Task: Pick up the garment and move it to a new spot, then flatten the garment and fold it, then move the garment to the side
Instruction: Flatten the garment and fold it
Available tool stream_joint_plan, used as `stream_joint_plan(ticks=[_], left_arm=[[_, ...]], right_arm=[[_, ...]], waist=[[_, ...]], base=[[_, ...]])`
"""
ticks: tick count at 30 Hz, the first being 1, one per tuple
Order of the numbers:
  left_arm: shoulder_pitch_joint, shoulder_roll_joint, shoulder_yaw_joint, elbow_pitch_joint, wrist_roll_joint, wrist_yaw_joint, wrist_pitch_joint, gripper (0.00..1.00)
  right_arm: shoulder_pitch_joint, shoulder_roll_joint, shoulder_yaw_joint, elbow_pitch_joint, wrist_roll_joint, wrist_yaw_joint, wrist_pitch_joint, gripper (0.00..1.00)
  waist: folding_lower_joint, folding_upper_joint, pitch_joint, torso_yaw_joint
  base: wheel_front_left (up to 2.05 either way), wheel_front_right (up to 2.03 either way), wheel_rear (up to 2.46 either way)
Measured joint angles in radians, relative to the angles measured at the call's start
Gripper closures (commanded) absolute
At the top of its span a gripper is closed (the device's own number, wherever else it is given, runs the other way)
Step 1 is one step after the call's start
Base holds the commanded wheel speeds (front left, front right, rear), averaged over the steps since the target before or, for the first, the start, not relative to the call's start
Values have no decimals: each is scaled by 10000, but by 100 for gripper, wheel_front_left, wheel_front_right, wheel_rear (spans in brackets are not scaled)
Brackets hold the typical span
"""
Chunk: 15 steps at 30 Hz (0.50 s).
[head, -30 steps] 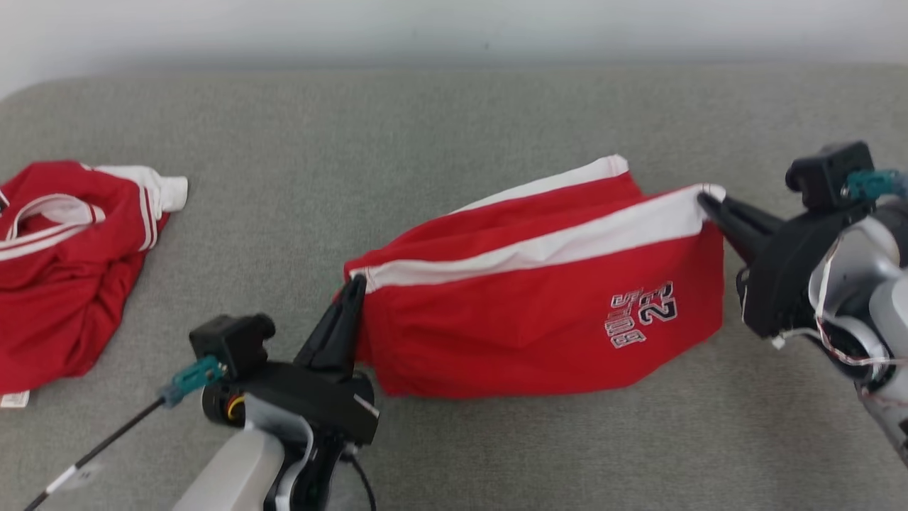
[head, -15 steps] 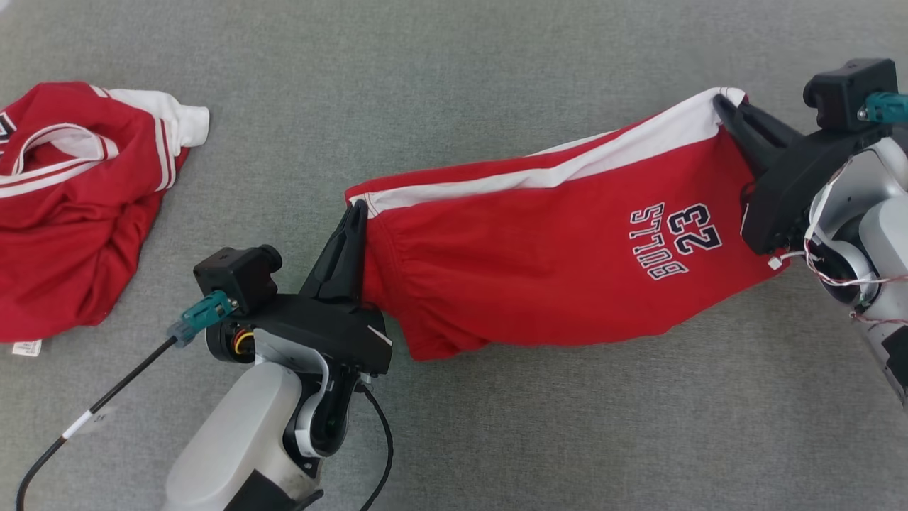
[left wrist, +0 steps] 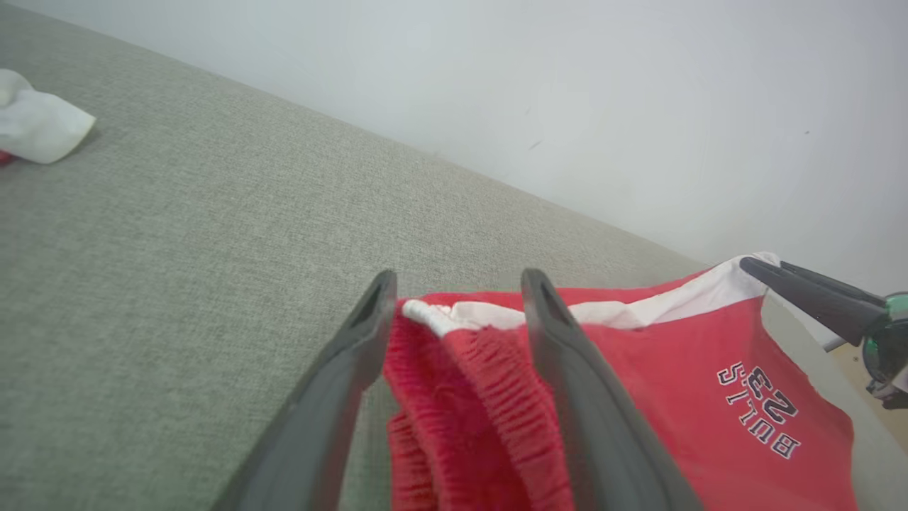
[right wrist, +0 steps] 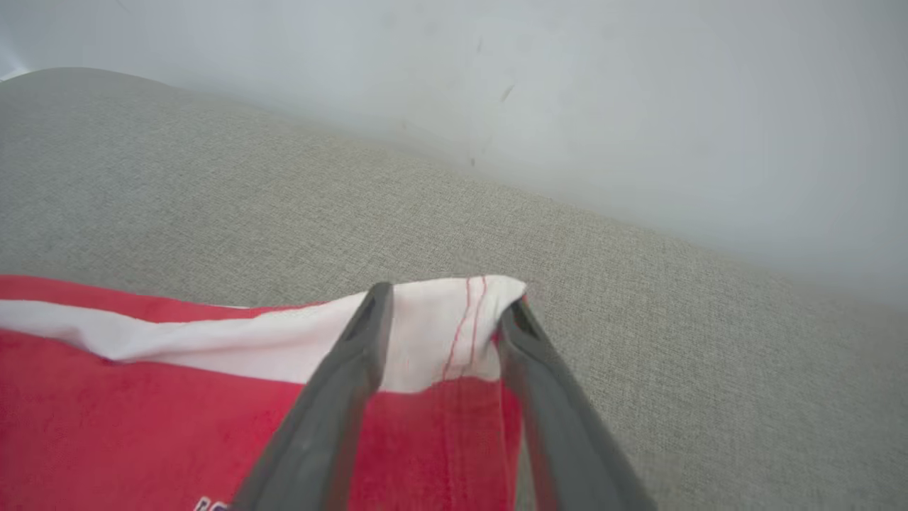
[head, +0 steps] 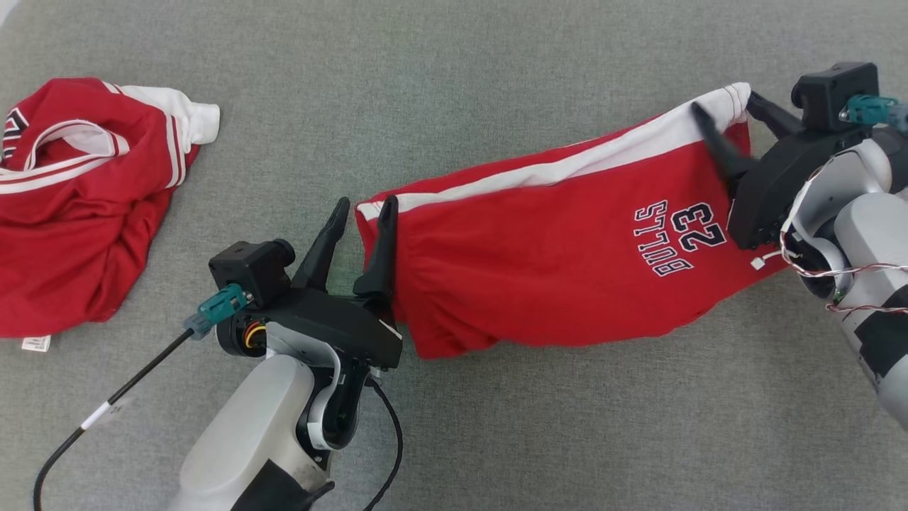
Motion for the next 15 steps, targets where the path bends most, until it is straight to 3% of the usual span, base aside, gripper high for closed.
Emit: stream_joint_plan(ticks=[7,15], left_arm=[[356,86,221,52,92,-86,-150,0],[1868,591,878,-502,579,10,-242,0]], right_arm=[[85,107,339,278,533,0,-42,0],[937,-38,533,506,1289,0,144,0]], waist=[[0,-1,-443,-71],[-1,-2,-1296,-154]], base=[[0,0,0],[0,0,0]])
